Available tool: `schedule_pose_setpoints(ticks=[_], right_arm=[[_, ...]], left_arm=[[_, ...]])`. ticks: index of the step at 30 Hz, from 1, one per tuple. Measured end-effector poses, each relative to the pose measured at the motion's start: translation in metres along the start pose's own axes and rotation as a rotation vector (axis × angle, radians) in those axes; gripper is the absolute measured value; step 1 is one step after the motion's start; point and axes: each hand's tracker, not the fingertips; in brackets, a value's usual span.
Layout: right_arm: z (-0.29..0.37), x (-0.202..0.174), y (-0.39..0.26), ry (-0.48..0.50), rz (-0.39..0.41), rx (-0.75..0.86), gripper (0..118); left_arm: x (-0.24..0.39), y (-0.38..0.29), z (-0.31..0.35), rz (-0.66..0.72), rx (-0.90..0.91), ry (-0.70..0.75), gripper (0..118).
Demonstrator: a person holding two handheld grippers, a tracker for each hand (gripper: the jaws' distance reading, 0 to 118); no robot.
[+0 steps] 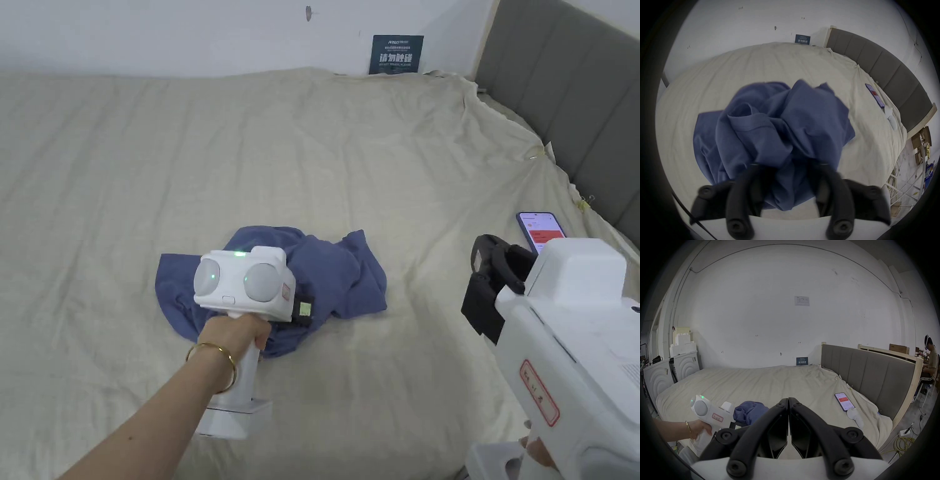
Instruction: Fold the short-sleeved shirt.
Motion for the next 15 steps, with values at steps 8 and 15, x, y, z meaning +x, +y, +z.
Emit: schedule_pose_setpoints(ticks=[8, 15], right_arm=[[-0.007, -0.010, 0.005, 0.030, 0.013, 0.017, 0], [-0.016, -0.024, 0.015, 0.064, 0.025, 0.057, 0]], left_arm=[[-0.039, 0.050, 0.075, 0.194, 0.264, -0.110, 109], [-0.053, 0.046, 0.182, 0.175, 0.685, 0.032, 109]])
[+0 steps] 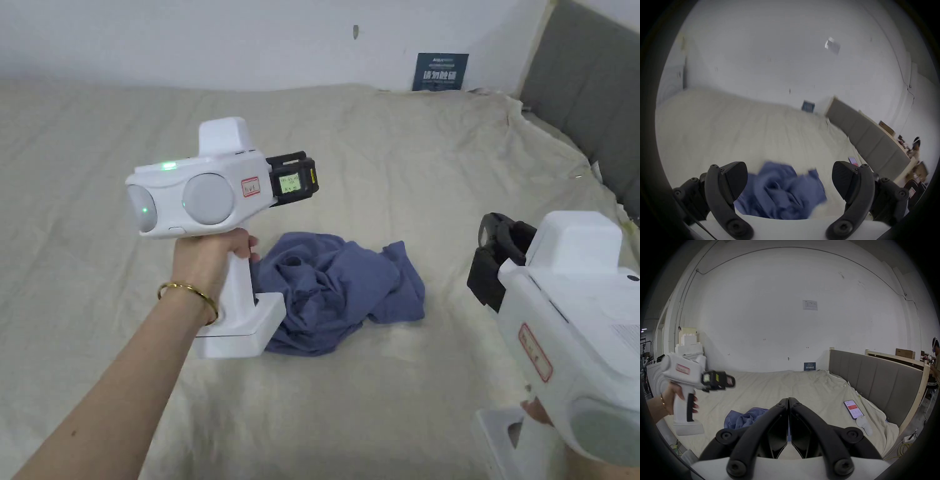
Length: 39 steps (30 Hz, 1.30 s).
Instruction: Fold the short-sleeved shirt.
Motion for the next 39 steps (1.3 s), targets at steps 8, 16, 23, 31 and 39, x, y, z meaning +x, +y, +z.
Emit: schedule_pose_setpoints(ticks=[8, 16, 23, 31, 39], right_arm=[[-0.002, -0.019, 0.004, 0.035, 0.021, 0.034, 0], [-0.004, -0.024, -0.009, 0.034, 0.025, 0.027, 0], [-0.004, -0.022, -0.021, 0.027, 0.016, 0.013, 0], [-0.003, -0.022, -0.030, 0.026, 0.020, -0.001, 0], [-0.004, -0.022, -0.031, 0.024, 0.024, -0.019, 0]], left_arm=[[-0.016, -0.039, 0.073, -0.197, 0.269, 0.229, 109], [-0.027, -0.092, 0.104, -0.332, 0.262, 0.288, 78], [-0.025, -0.107, 0.109, -0.305, 0.240, 0.290, 2], [-0.024, -0.112, 0.113, -0.293, 0.216, 0.296, 0], [-0.027, -0.114, 0.114, -0.268, 0.207, 0.301, 0]])
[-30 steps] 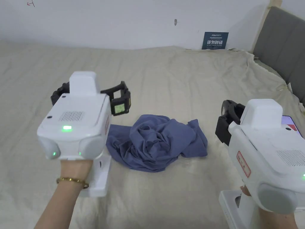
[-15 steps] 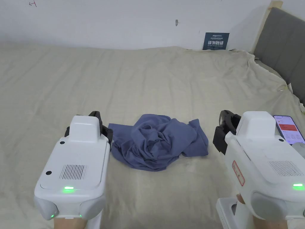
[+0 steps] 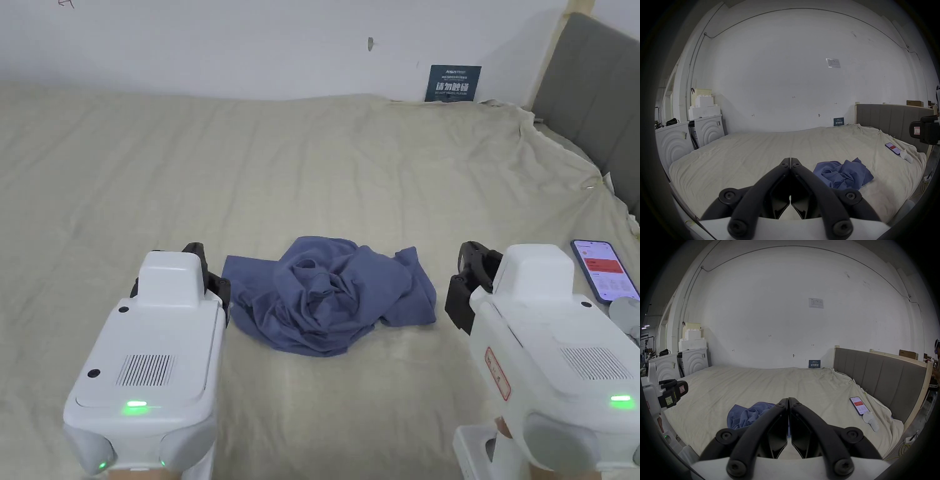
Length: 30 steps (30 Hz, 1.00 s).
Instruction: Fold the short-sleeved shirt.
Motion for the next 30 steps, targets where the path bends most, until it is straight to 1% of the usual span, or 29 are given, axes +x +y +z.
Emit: schedule_pose_setpoints(ticks=[4, 5, 6, 7, 8, 9, 10, 11, 13, 15, 17, 19, 20, 23, 26, 28, 30], right_arm=[[-0.015, 0.002, 0.008, -0.001, -0.010, -0.053, 2], [-0.020, 0.003, 0.010, 0.004, -0.008, -0.075, 17], [-0.027, 0.005, 0.014, 0.002, -0.009, -0.096, 41], [-0.036, 0.010, 0.016, 0.022, -0.025, -0.117, 71], [-0.047, 0.014, 0.020, 0.042, -0.031, -0.157, 103], [-0.056, 0.017, 0.023, 0.047, -0.051, -0.155, 115], [-0.065, 0.020, 0.028, 0.052, -0.062, -0.176, 118], [-0.075, 0.022, 0.033, 0.048, -0.061, -0.226, 118], [-0.104, 0.026, 0.040, 0.064, -0.023, -0.305, 118], [-0.137, 0.031, 0.041, 0.036, 0.027, -0.393, 118], [-0.172, 0.035, 0.037, 0.029, 0.045, -0.510, 118], [-0.202, 0.040, 0.024, 0.020, 0.033, -0.608, 117], [-0.218, 0.042, 0.017, 0.001, 0.034, -0.667, 114], [-0.246, 0.047, -0.011, -0.064, -0.006, -0.787, 111], [-0.269, 0.054, -0.042, -0.157, -0.055, -0.897, 100], [-0.276, 0.053, -0.062, -0.147, -0.081, -0.939, 96], [-0.280, 0.053, -0.077, -0.138, -0.099, -0.963, 87]], left_arm=[[-0.002, -0.002, -0.002, 0.014, -0.011, -0.003, 0], [-0.003, -0.002, -0.003, 0.017, -0.014, -0.005, 0], [-0.004, -0.003, -0.003, 0.018, -0.018, -0.005, 0], [-0.005, -0.003, -0.004, 0.020, -0.021, -0.007, 0], [-0.005, -0.003, -0.005, 0.022, -0.025, -0.008, 0], [-0.005, -0.003, -0.005, 0.022, -0.026, -0.007, 0], [-0.006, -0.004, -0.006, 0.022, -0.028, -0.005, 0], [-0.007, -0.004, -0.007, 0.022, -0.031, -0.004, 0], [-0.009, -0.006, -0.011, 0.027, -0.041, -0.005, 0], [-0.010, -0.007, -0.013, 0.033, -0.049, -0.006, 0], [-0.010, -0.008, -0.016, 0.037, -0.056, -0.006, 0], [-0.009, -0.009, -0.019, 0.037, -0.063, -0.007, 0], [-0.009, -0.010, -0.021, 0.037, -0.068, -0.007, 0], [-0.008, -0.011, -0.026, 0.027, -0.079, -0.015, 0], [-0.006, -0.015, -0.033, 0.016, -0.092, -0.020, 0], [-0.005, -0.017, -0.040, 0.016, -0.106, -0.022, 0], [-0.004, -0.020, -0.044, 0.018, -0.118, -0.024, 0]])
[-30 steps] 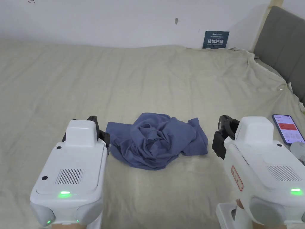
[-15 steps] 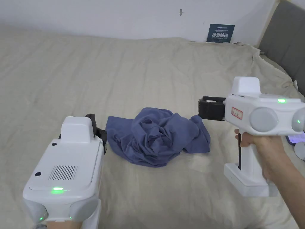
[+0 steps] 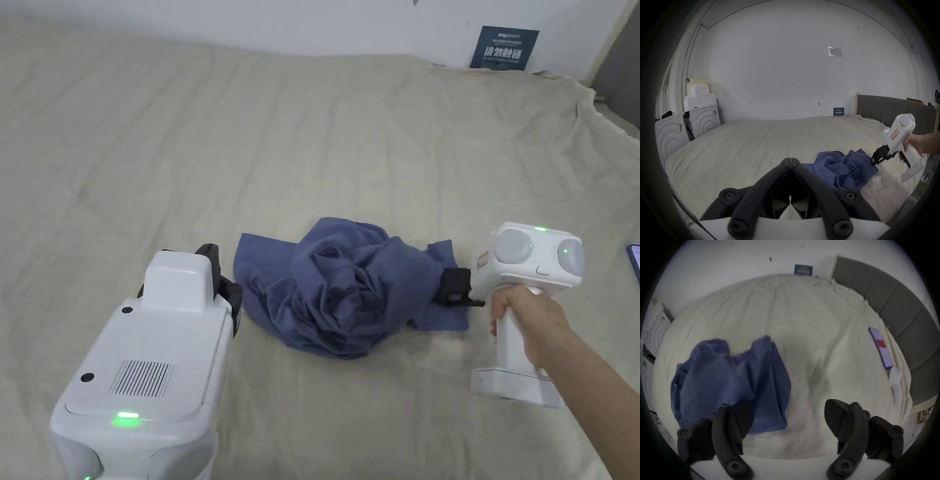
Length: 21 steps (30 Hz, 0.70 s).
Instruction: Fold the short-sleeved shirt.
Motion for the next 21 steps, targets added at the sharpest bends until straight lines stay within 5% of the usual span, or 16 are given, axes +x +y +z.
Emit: schedule_pose_setpoints(ticks=[4, 7, 8, 13, 16, 17, 19, 21], right_arm=[[-0.020, -0.002, -0.010, 0.031, -0.017, -0.027, 63], [-0.017, -0.005, -0.013, 0.064, -0.039, -0.016, 35], [-0.014, -0.007, -0.012, 0.060, -0.027, -0.006, 12], [0.002, -0.006, -0.008, 0.050, 0.020, 0.009, 7], [0.016, 0.000, -0.008, 0.075, 0.004, 0.022, 7], [0.019, 0.003, -0.006, 0.082, 0.009, 0.030, 7], [0.029, 0.005, -0.005, 0.094, 0.043, 0.045, 7], [0.038, 0.008, -0.002, 0.099, 0.064, 0.072, 7]], left_arm=[[0.000, -0.005, -0.009, 0.002, -0.028, 0.000, 0], [-0.001, -0.008, -0.014, 0.008, -0.047, 0.004, 0], [-0.001, -0.009, -0.015, 0.013, -0.052, 0.004, 0], [-0.006, -0.006, -0.030, 0.062, -0.098, -0.016, 3], [-0.017, 0.009, -0.058, 0.174, -0.170, -0.058, 43], [-0.022, 0.015, -0.070, 0.208, -0.202, -0.075, 72], [-0.029, 0.030, -0.106, 0.260, -0.295, -0.120, 107], [-0.034, 0.042, -0.140, 0.258, -0.358, -0.146, 118]])
